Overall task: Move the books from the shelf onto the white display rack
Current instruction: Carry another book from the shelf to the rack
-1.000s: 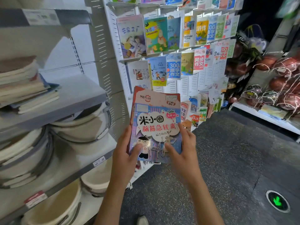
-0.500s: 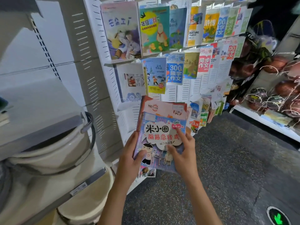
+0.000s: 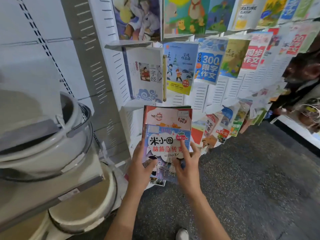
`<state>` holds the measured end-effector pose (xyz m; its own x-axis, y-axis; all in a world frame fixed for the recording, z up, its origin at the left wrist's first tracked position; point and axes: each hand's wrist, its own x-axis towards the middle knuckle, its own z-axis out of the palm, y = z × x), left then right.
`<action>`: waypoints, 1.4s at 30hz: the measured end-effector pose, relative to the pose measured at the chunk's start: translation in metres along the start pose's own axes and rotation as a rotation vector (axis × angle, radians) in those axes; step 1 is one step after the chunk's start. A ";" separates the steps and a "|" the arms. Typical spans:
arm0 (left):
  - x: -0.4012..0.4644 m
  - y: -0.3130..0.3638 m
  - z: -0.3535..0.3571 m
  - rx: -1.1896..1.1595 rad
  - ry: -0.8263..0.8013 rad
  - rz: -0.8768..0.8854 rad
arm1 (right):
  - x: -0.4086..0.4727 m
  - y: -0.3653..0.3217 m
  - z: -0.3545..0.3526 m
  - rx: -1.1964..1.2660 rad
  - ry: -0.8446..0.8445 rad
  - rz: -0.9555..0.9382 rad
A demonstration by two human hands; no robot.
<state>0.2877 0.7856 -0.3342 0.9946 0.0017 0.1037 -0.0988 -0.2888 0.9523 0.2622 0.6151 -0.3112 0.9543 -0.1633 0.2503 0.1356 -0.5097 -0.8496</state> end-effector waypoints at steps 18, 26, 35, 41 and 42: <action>0.056 -0.100 0.120 0.032 0.262 -0.225 | 0.100 0.158 0.023 -0.046 -0.293 -0.122; 0.120 -0.143 0.109 -0.050 0.248 -0.173 | 0.140 0.189 0.083 -0.051 -0.203 -0.184; 0.169 -0.192 0.090 -0.049 0.257 -0.097 | 0.167 0.205 0.132 -0.047 -0.143 -0.185; 0.187 -0.209 0.086 0.099 0.286 -0.059 | 0.181 0.207 0.157 -0.046 -0.115 -0.075; 0.187 -0.211 0.087 0.111 0.292 -0.061 | 0.182 0.208 0.159 -0.042 -0.111 -0.060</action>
<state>0.4974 0.7632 -0.5403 0.9459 0.2924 0.1406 -0.0192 -0.3821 0.9239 0.5060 0.6136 -0.5161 0.9687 -0.0382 0.2452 0.1843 -0.5512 -0.8138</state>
